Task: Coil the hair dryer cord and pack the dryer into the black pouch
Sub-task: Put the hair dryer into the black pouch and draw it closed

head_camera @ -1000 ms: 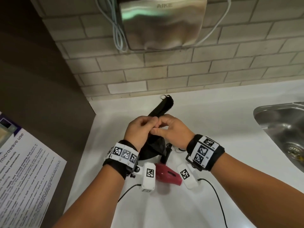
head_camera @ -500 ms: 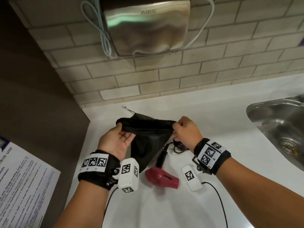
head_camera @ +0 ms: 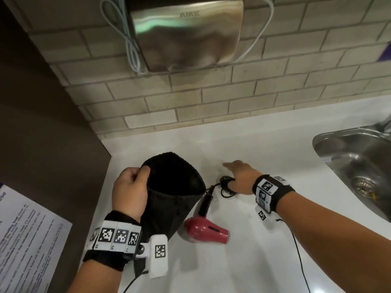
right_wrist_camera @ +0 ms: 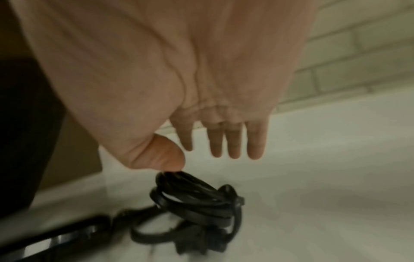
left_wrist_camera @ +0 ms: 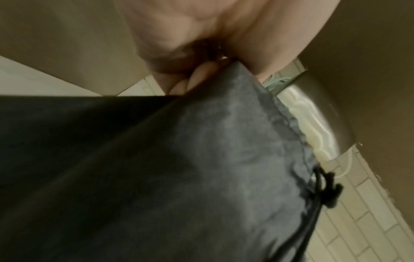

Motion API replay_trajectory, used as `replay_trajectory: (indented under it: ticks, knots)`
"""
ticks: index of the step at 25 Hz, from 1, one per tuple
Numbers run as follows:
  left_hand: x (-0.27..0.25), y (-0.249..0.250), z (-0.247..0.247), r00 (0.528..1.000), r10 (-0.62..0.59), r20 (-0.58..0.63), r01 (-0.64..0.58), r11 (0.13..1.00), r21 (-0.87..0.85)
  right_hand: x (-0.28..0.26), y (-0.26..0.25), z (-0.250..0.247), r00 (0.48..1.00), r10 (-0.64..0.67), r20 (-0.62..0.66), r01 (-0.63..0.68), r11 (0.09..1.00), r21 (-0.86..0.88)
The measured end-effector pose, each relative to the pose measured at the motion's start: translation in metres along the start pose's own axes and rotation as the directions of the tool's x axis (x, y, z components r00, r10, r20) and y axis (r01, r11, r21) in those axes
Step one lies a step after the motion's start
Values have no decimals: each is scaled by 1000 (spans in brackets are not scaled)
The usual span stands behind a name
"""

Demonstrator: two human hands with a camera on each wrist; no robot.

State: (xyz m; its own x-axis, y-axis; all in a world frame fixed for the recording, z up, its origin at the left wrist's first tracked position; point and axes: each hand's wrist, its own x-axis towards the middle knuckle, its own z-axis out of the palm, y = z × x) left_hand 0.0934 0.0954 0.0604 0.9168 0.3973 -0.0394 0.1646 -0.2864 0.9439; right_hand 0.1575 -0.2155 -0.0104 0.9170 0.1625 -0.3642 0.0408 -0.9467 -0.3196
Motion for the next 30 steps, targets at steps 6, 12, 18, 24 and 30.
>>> replay_trajectory:
  ticks: [6, 12, 18, 24, 30]
  knots:
    - [-9, -12, -12, 999, -24, 30, 22, 997, 70, 15, -14, 22, 967, -69, 243, 118, 975, -190]
    - [-14, -31, -6, 982, -53, 182, -2, 957, 289, 15, -8, 29, 993, 41, 114, -30, 995, -95]
    - [-43, -64, 37, 801, -331, 499, -26, 813, 581, 7, -21, 20, 917, 282, 281, -365, 878, 310]
    - [-46, -80, 60, 763, -320, 561, -131, 774, 620, 0, -45, 21, 891, 93, 444, -237, 929, 282]
    - [-39, -83, 57, 755, -298, 584, -132, 803, 581, 2, -45, 22, 940, -193, 280, 299, 863, -408]
